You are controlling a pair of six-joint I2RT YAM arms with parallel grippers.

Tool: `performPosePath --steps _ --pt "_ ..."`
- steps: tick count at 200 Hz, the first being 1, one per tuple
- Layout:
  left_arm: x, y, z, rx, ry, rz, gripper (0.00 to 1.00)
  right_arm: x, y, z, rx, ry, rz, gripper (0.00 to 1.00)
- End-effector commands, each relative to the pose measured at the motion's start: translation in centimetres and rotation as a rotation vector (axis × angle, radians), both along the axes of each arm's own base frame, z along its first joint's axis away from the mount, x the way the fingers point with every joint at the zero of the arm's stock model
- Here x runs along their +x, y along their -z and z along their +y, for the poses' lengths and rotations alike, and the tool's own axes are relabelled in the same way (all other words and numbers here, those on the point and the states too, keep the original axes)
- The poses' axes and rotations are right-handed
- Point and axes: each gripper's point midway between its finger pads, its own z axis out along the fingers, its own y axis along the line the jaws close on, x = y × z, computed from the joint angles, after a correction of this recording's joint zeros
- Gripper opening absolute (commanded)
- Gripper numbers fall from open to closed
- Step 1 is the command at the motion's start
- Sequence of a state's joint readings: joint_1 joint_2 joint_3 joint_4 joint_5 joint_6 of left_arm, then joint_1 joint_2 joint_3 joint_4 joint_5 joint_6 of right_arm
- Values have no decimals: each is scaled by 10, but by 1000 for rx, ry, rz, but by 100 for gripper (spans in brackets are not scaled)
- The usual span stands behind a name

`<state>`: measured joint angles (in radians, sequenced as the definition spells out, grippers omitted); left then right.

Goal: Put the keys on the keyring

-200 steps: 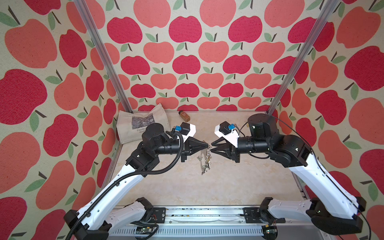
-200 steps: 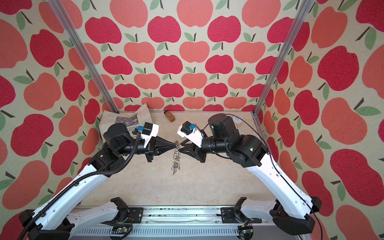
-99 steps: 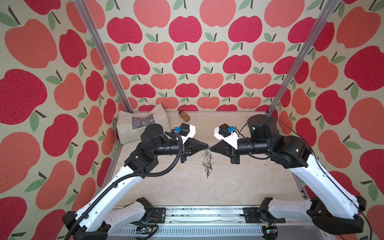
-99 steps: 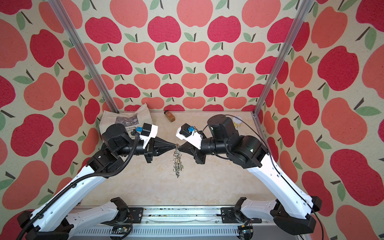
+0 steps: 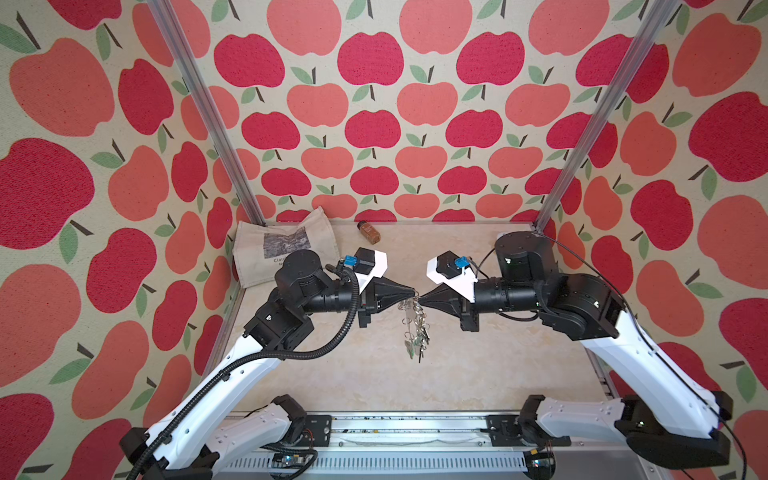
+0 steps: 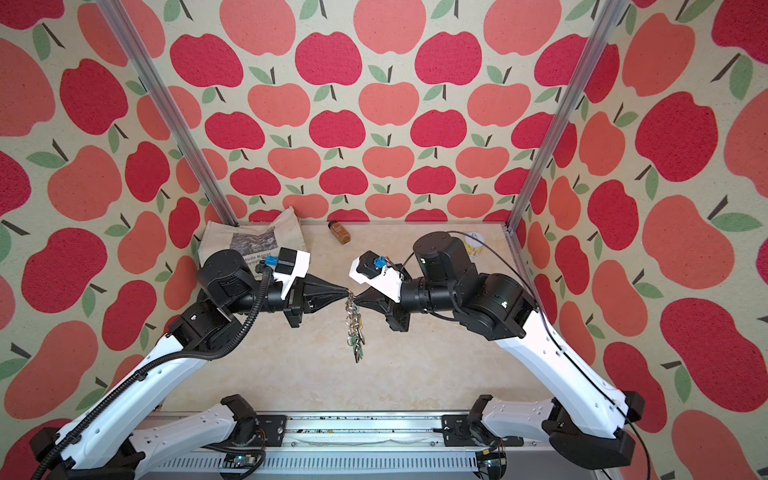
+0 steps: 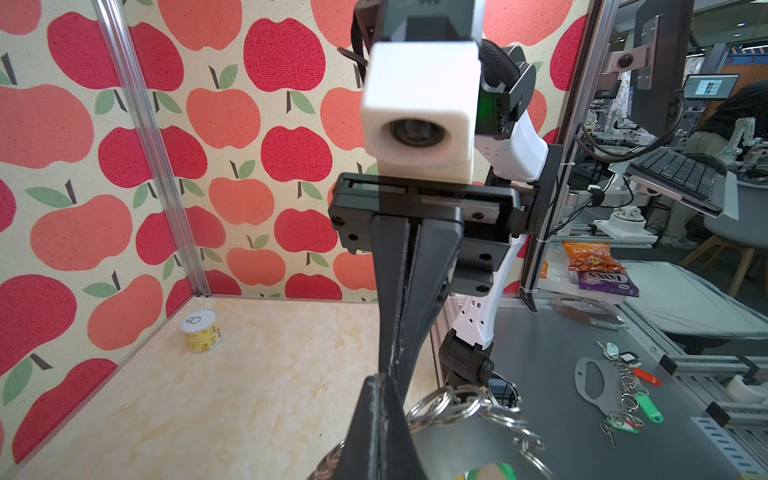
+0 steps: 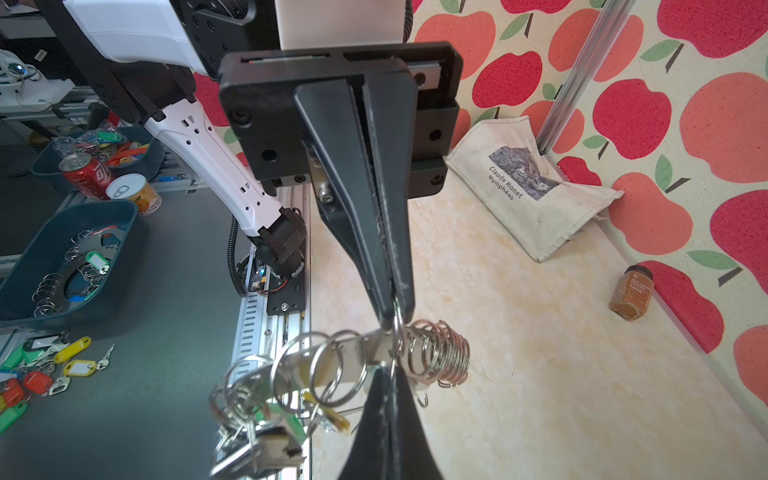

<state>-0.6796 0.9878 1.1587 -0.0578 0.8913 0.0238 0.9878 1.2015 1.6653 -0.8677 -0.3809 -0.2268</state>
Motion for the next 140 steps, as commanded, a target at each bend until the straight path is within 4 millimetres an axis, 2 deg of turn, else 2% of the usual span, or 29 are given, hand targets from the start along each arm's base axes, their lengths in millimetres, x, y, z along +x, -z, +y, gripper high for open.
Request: performPosePath --steps 1,66,91,98,104,109,128,140 --pt "-7 -35 8 -96 -15 -111 0 -9 12 5 -29 -45 22 0" --pt "-9 -35 5 -102 0 -111 0 -13 9 14 -5 -75 30 0" --pt "-10 -35 7 -99 -5 -119 0 -13 9 11 -9 -64 17 0" --pt "-11 -35 8 -97 -7 -121 0 -13 9 9 -12 -56 15 7" --pt "-11 -34 8 -93 -7 -121 0 -11 10 7 -19 -45 7 19" --pt "-11 -34 8 -91 -8 -123 0 -10 10 5 -25 -31 0 24" --pt "-13 -34 9 -90 -9 -130 0 -3 10 -6 -50 21 -40 36" --pt "-13 -34 10 -88 -8 -132 0 1 9 -12 -58 48 -58 40"
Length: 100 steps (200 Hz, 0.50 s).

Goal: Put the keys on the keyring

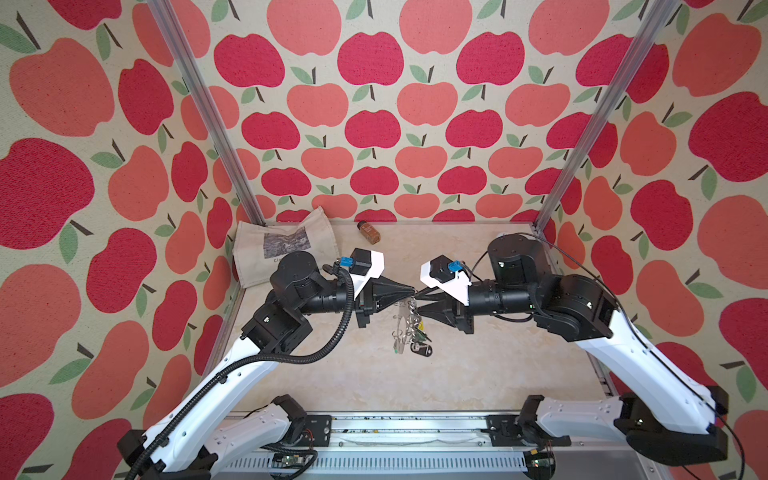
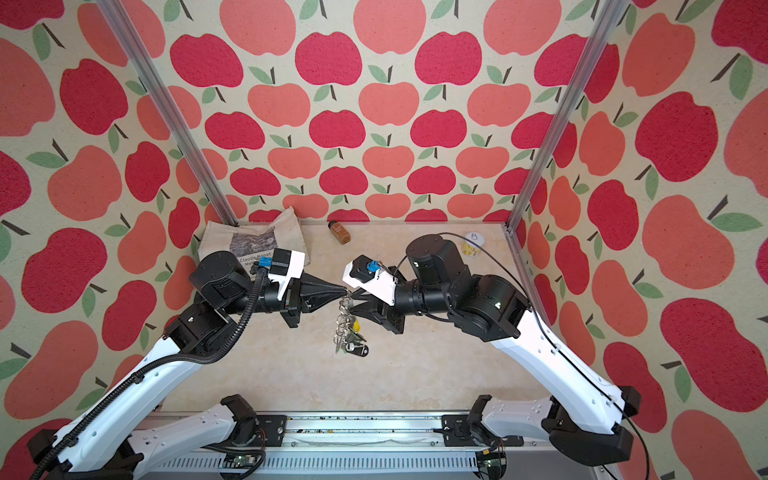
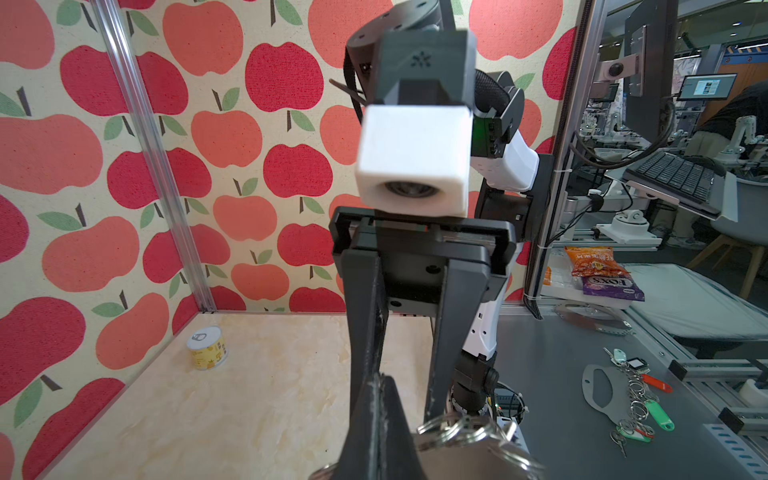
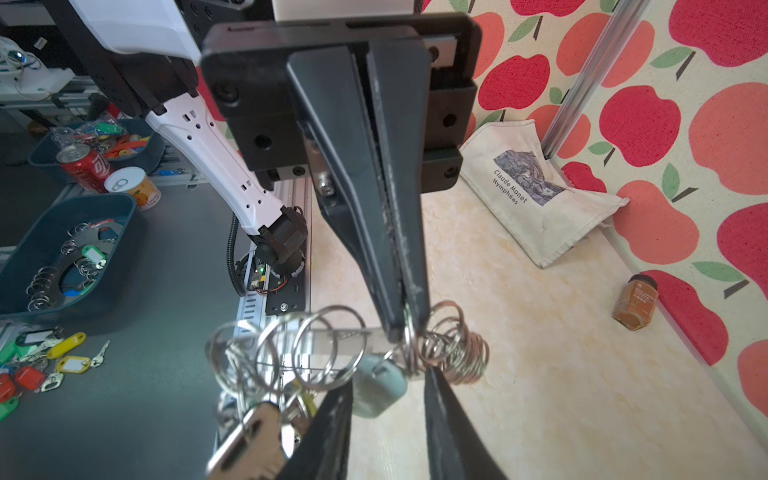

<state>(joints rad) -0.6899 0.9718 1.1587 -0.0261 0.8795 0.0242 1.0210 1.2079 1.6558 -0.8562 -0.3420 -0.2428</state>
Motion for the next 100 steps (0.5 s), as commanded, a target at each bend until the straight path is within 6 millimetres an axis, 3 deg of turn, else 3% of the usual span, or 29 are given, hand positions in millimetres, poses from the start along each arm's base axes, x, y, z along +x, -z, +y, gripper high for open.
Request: performPosePath --steps 1,61,100 --pt "-8 -23 8 -58 -6 -94 0 3 4 -18 -42 55 -34 41" --pt "-13 -22 7 -58 16 -102 0 9 -29 -21 77 89 -108 41" --pt "-17 -25 6 -65 26 -115 0 6 -43 -10 159 56 -105 30"
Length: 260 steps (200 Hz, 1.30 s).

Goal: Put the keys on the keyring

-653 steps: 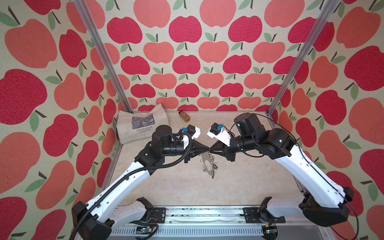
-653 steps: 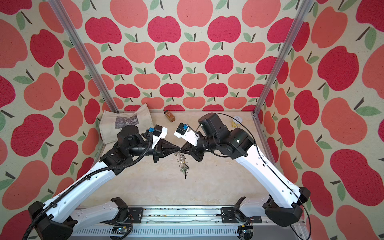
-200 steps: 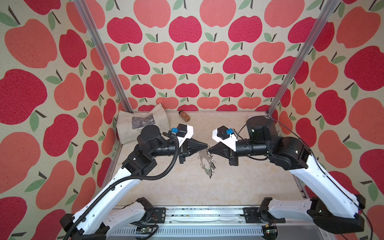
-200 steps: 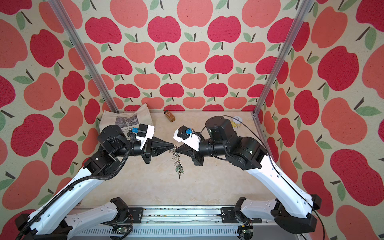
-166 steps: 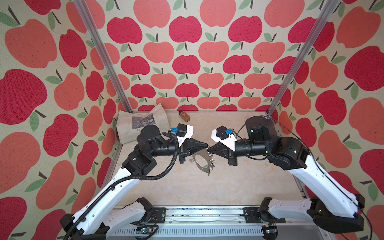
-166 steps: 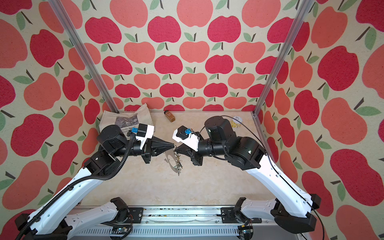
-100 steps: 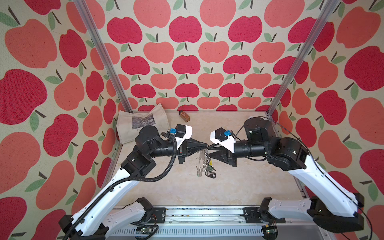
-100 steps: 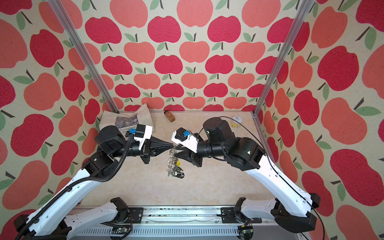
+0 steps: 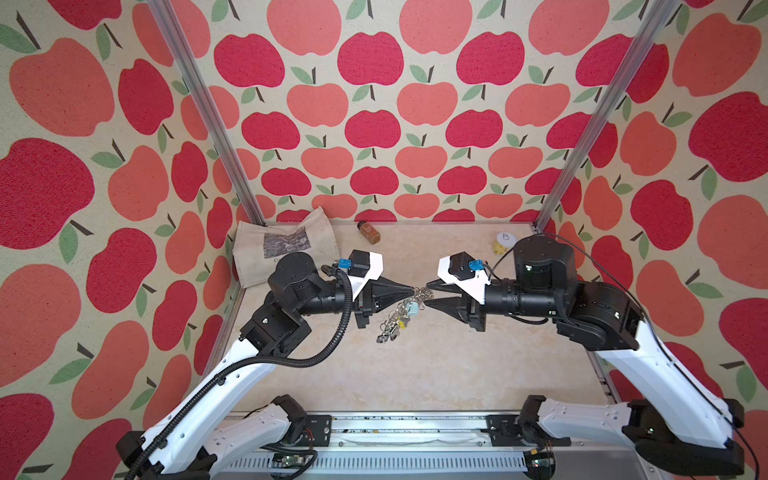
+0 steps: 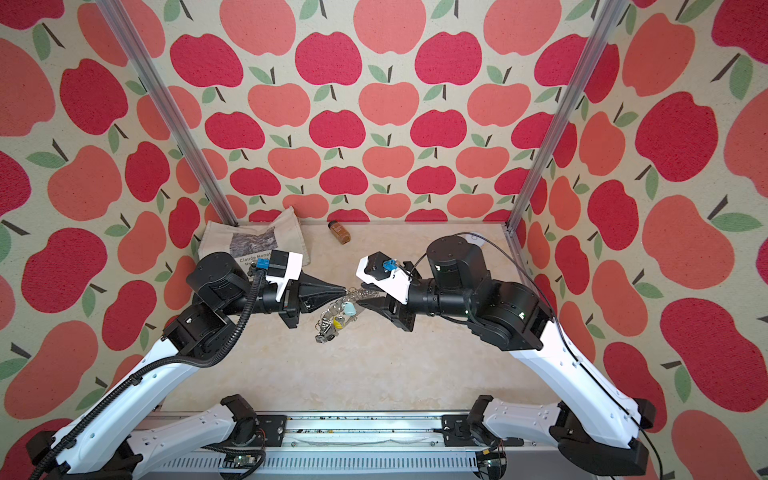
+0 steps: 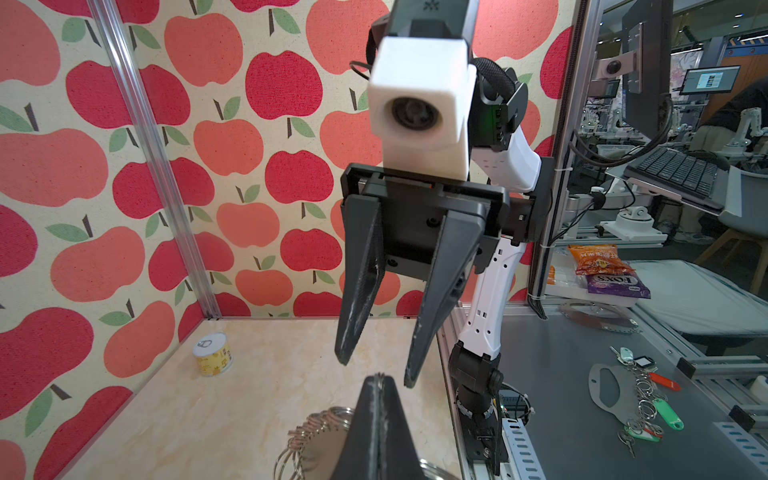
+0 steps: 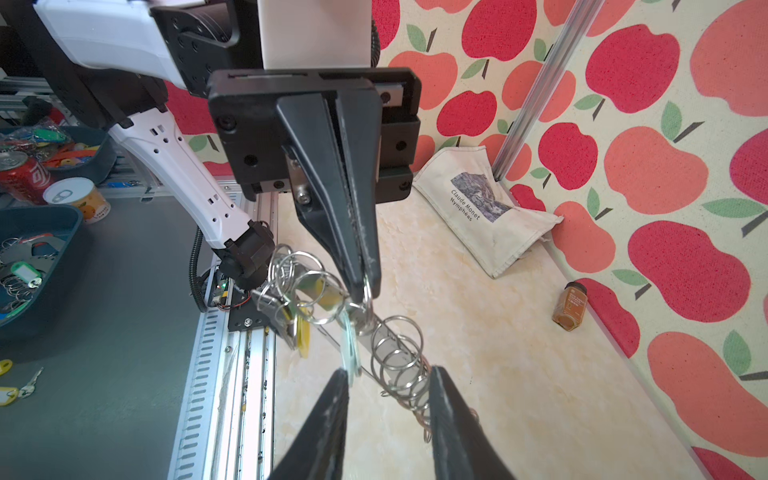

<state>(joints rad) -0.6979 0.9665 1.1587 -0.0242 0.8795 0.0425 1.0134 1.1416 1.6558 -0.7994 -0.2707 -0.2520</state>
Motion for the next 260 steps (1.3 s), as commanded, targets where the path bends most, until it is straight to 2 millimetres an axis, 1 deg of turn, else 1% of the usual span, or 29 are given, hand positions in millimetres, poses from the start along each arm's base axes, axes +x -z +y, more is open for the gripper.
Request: performPosePath --steps 1,21,45,74,101,130,195,260 --pt "-13 -23 6 -61 20 -92 0 0 -13 6 71 -16 -9 30" --pt "-15 -25 6 -65 24 -101 0 -1 -15 10 86 -33 -3 24" --pt "-17 -26 6 -68 23 -109 0 -4 -12 14 81 -55 20 20" --pt "-19 -28 7 -69 15 -120 0 -8 -11 13 87 -71 40 19" --pt "-18 -28 7 -64 5 -128 0 -9 -10 10 86 -58 46 21" --pt "-18 -25 6 -60 -1 -127 0 -10 -7 7 82 -50 61 26" --pt "-12 -13 1 -38 -32 -149 0 -19 -1 6 98 -82 108 33" --pt "-15 -15 1 -43 -40 -185 0 -25 -2 7 130 -114 119 34"
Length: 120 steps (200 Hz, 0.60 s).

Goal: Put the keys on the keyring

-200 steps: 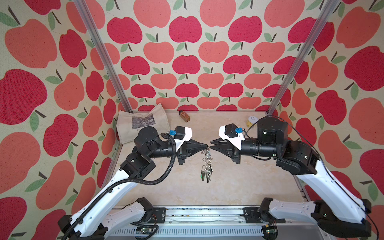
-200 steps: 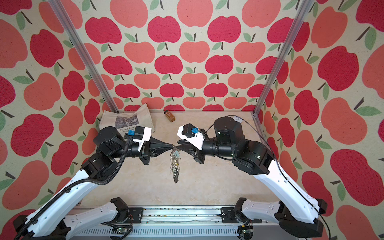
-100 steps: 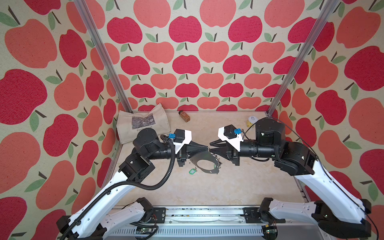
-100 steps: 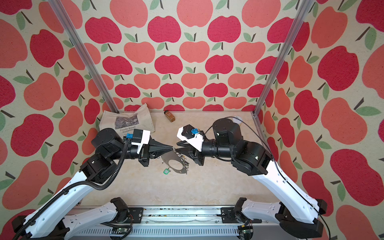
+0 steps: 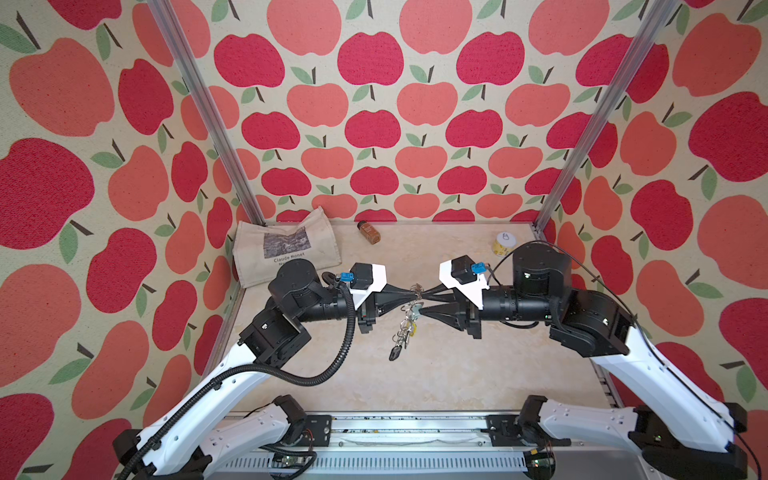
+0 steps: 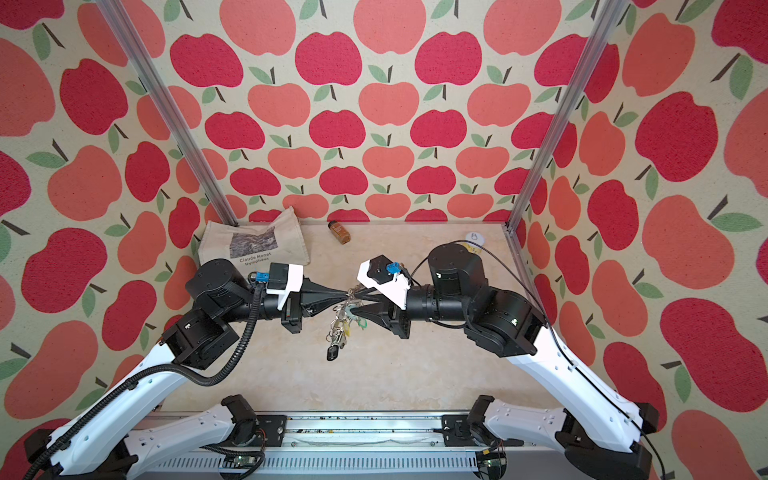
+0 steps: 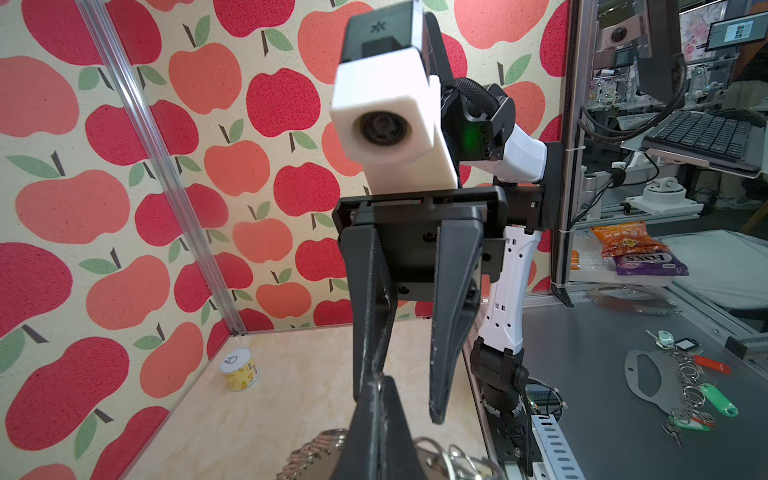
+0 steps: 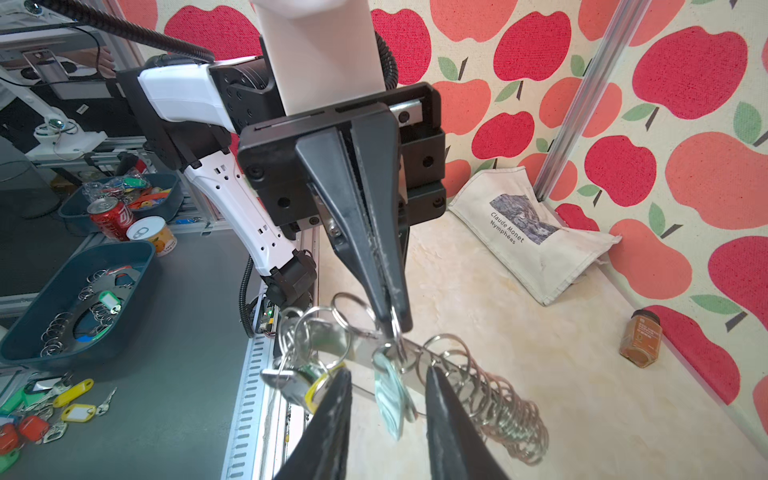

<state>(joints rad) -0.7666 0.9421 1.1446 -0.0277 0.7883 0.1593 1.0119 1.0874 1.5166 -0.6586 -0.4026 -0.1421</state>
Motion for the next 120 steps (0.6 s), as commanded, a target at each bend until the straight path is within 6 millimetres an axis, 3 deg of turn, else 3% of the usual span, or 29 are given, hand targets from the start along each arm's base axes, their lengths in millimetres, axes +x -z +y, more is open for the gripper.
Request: performPosePath --steps 1,65,120 --pt "-6 -14 5 -37 -8 -69 0 -6 -9 -2 46 -24 7 34" --pt "-10 -16 4 -44 2 -79 0 -5 -14 2 66 -28 2 31" --pt "-14 -21 7 -58 -3 -91 0 -6 -13 2 64 -29 7 16"
